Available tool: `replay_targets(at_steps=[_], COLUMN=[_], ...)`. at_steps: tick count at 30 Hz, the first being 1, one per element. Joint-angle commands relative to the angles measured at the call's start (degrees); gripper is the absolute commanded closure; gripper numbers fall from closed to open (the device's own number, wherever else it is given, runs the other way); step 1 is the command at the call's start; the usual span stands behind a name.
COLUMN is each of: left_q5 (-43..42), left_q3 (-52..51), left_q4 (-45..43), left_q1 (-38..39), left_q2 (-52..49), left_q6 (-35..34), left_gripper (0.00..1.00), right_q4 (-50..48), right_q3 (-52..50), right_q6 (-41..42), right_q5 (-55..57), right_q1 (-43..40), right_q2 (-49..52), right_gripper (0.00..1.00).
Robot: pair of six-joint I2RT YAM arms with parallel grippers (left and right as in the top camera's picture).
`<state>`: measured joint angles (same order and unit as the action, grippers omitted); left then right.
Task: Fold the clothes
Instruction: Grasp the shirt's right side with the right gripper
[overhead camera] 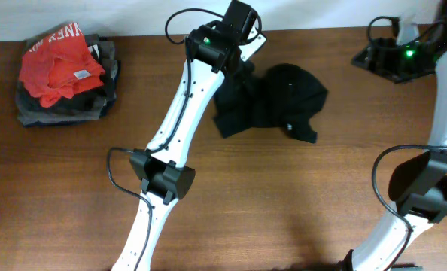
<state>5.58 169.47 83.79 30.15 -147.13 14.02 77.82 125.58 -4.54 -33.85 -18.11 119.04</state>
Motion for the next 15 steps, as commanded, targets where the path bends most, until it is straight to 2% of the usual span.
replay_targets(at_steps=[1, 6, 9, 15], left_q5=[2.38, 2.38, 2.40, 2.40], left_q3=[3.21, 3.48, 3.48, 3.48], left_q4=[1.51, 2.93, 2.97, 3.89], left_q1=[-0.42, -0.70, -0.98, -2.29], left_q2=[0.59, 0.59, 0.59, 0.59], left_q6=[-2.93, -2.91, -2.91, -3.78], left_gripper=[0.99, 0.99, 0.99, 0.99], right_q4=[2.56, 3.21, 0.31, -9.22], right_q3=[1.07, 0.33, -2.03, -11.08], right_q6=[-3.91, -2.69, 3.06, 13.60], right_q5=[0.68, 6.88, 10.86, 11.13], right_q1=[4.35, 12.20, 15.72, 19.30], right_q2=[-1.66, -1.55, -1.55, -1.55], right_gripper=[0.29, 0.25, 0.25, 0.25])
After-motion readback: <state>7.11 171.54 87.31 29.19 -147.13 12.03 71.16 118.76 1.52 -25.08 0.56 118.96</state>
